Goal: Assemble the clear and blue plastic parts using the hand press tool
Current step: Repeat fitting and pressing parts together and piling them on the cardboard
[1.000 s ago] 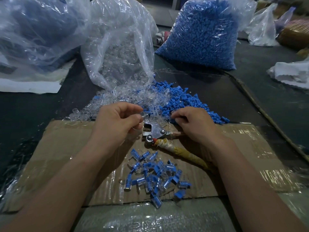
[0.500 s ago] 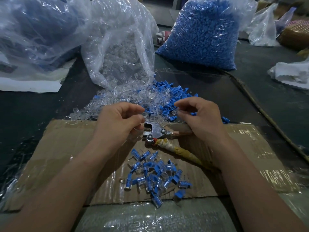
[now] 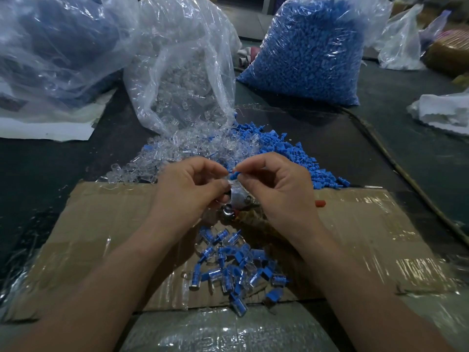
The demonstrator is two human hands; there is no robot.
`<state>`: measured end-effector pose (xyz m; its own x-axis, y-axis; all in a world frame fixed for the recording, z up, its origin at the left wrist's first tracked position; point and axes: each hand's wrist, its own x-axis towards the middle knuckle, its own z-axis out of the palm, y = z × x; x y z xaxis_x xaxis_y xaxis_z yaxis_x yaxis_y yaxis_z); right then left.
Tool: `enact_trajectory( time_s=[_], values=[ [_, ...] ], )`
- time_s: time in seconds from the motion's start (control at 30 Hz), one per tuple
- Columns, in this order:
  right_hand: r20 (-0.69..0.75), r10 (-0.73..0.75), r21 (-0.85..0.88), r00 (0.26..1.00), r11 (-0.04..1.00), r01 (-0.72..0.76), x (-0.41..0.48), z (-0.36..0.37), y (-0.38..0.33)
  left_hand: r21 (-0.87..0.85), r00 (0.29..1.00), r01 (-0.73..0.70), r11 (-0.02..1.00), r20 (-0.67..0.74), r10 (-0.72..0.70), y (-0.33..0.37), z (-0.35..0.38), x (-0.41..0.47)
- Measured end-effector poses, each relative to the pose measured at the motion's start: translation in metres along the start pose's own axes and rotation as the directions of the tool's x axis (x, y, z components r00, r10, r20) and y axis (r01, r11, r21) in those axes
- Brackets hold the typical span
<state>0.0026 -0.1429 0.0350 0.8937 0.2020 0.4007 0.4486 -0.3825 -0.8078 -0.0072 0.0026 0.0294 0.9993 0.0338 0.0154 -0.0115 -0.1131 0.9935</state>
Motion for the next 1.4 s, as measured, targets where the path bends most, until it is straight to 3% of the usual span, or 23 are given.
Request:
enact_trajectory(
  time_s=[0.37,0.53,0.67,0.93,1.4],
  values=[
    [-0.002,-0.049,-0.097,0.999,0.994,0.049,-0.001,0.003,-0.001,0.027,0.997,-0.079,0.996,-0.009,0.079,-0.005,0.000,0.001],
    [0.060,0.060,0.043,0.996,0.997,-0.063,-0.001,0.002,-0.002,0.012,0.996,-0.092,0.996,0.015,0.092,-0.003,0.001,0.001],
    [0.095,0.025,0.012,0.995,1.000,-0.026,0.001,-0.003,0.000,-0.129,0.998,0.001,0.992,0.060,0.007,0.000,-0.002,0.001],
    [0.212,0.001,0.132,0.977,0.991,-0.030,0.002,-0.008,0.002,-0.277,0.983,0.155,0.948,0.141,-0.119,0.004,-0.004,0.001],
    [0.164,-0.090,0.049,0.982,0.995,0.083,0.001,-0.013,0.003,-0.354,0.967,0.194,0.915,0.226,-0.118,0.003,-0.007,0.003]
  ],
)
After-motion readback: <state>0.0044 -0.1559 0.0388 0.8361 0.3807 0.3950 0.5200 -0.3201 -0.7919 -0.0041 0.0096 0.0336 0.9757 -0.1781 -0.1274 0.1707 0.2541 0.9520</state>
